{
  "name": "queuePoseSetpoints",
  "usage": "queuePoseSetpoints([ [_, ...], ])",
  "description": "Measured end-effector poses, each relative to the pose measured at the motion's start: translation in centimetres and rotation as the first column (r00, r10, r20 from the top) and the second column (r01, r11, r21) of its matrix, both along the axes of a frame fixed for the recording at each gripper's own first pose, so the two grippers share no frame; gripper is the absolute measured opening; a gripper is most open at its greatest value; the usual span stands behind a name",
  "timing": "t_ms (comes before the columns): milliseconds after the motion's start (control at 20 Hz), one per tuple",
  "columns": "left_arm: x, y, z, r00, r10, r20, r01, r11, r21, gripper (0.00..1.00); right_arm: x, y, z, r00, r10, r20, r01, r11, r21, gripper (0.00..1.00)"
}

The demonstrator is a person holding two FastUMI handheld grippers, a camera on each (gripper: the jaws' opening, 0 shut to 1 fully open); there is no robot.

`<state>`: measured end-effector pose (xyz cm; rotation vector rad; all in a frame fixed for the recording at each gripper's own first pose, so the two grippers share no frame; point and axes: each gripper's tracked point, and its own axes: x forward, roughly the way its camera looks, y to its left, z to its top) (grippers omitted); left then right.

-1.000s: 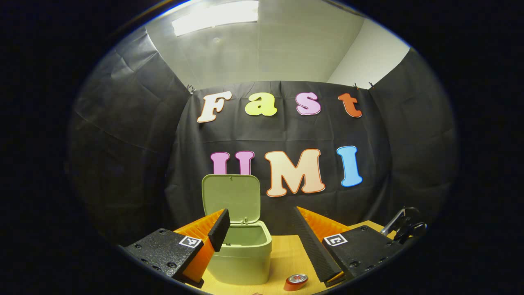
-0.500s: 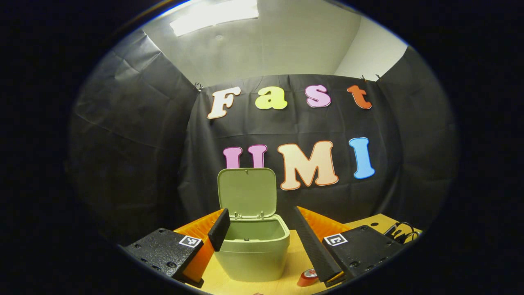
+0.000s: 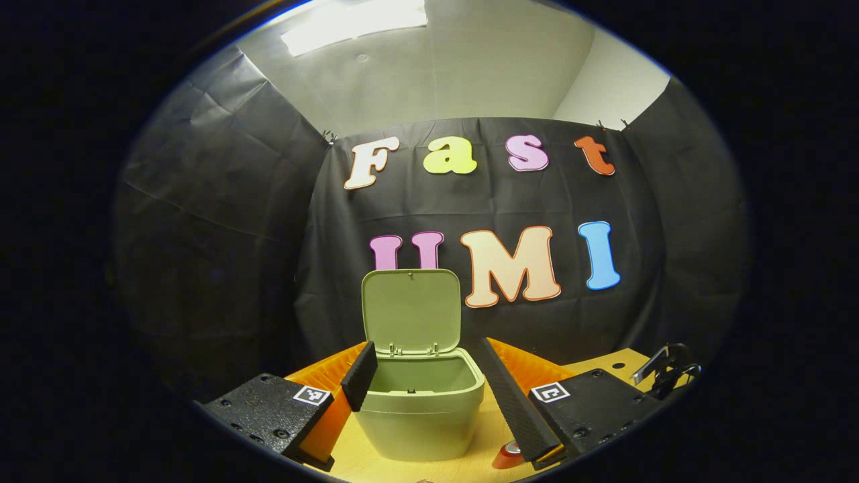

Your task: Press the lid of the desktop garbage bin to open it, pick up the crumpled paper on the desktop and throw it into the bin, then pick up the pop can on the desktop and drop it into the bin, and finally close the garbage bin lid.

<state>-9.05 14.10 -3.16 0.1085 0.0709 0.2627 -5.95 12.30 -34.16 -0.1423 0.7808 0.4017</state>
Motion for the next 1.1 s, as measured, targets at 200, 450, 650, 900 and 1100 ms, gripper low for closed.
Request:
queuePoseSetpoints([
  [200, 0.0, 0.4, -0.2, 1.0, 0.001, 0.002, -0.001, 1.0, -0.006, 0.93, 3.2, 2.0, 5.8, 0.993, -0.01, 0.116, 0.002, 0.998, 0.065, 0.24],
  [450, -0.4, 1.3, -0.8, 1.0, 0.012, -0.016, -0.012, 1.0, -0.008, 0.93, 6.1, 4.6, 13.0, 0.969, -0.014, 0.247, -0.024, 0.988, 0.151, 0.28],
  [650, -1.0, 2.3, -1.0, 1.0, 0.024, -0.02, -0.024, 1.0, -0.011, 0.94, 7.6, 7.0, 17.9, 0.937, -0.005, 0.349, -0.07, 0.977, 0.202, 0.27],
  [900, -1.4, 3.3, -1.9, 0.999, 0.024, -0.042, -0.024, 1.0, -0.011, 0.93, 8.4, 10.8, 22.0, 0.913, 0.015, 0.408, -0.132, 0.957, 0.26, 0.25],
  [1100, -1.6, 4.5, -2.6, 0.998, 0.023, -0.064, -0.023, 1.0, -0.003, 0.93, 8.6, 14.3, 23.9, 0.899, 0.024, 0.438, -0.176, 0.935, 0.309, 0.27],
])
